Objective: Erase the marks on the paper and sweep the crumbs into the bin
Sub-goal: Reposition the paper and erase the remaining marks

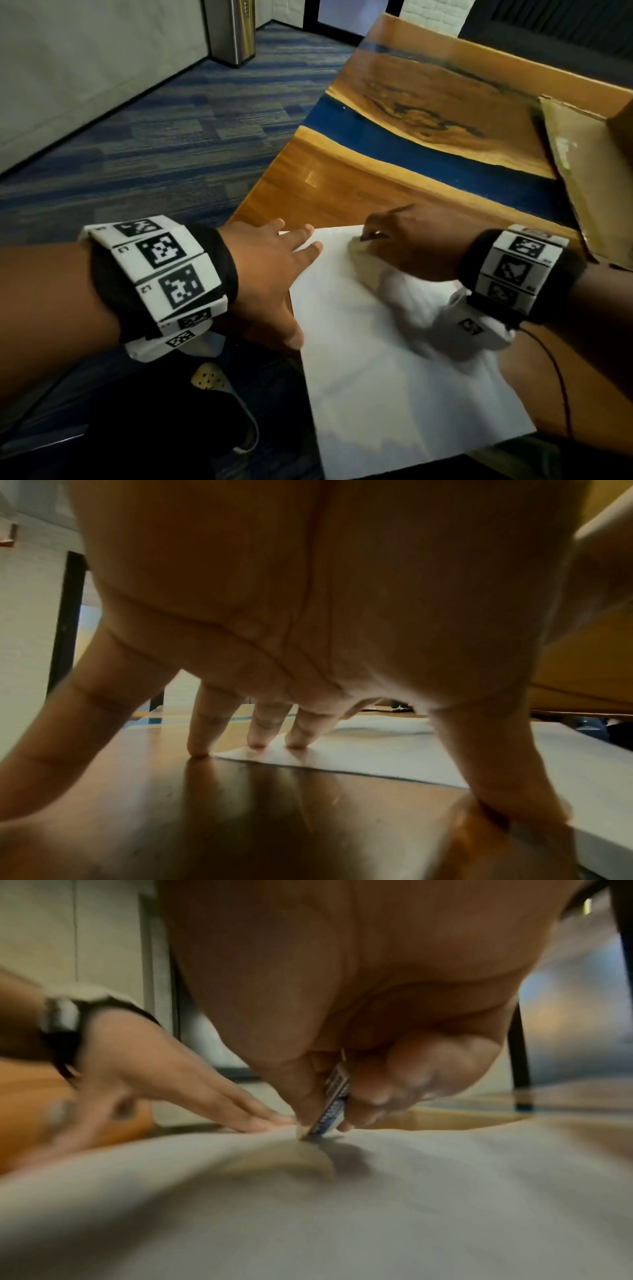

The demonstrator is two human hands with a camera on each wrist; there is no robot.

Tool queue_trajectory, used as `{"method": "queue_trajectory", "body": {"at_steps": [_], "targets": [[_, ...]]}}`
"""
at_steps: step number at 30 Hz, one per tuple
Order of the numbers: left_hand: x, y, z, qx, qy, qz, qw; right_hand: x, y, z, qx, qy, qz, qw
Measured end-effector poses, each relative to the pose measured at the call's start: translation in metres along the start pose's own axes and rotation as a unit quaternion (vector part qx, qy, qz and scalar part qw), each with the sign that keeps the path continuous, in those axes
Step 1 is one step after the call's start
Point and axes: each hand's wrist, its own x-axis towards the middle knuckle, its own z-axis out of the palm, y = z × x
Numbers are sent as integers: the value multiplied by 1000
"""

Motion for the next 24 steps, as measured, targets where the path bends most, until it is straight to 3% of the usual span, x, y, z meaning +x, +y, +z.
{"method": "queue_trajectory", "body": {"at_steps": [2, 7, 11, 15, 20, 24], "targets": [[-1, 1, -6, 13, 2, 5, 1000, 3, 17, 2, 7, 9, 27, 1000], [16, -9, -30, -11, 92, 27, 995, 2, 17, 11, 23, 16, 4, 1000], [38, -17, -30, -20, 21, -5, 1000, 2, 19, 8, 22, 4, 0, 1000], [43, -21, -26, -40, 8, -3, 999, 0, 7, 2, 11, 4, 7, 1000], [44, -21, -22, -48, 14, 5, 999, -11, -32, 9, 18, -26, -94, 995], [43, -19, -24, -50, 12, 13, 999, 2, -8, -1, -3, 1, -20, 1000]]}}
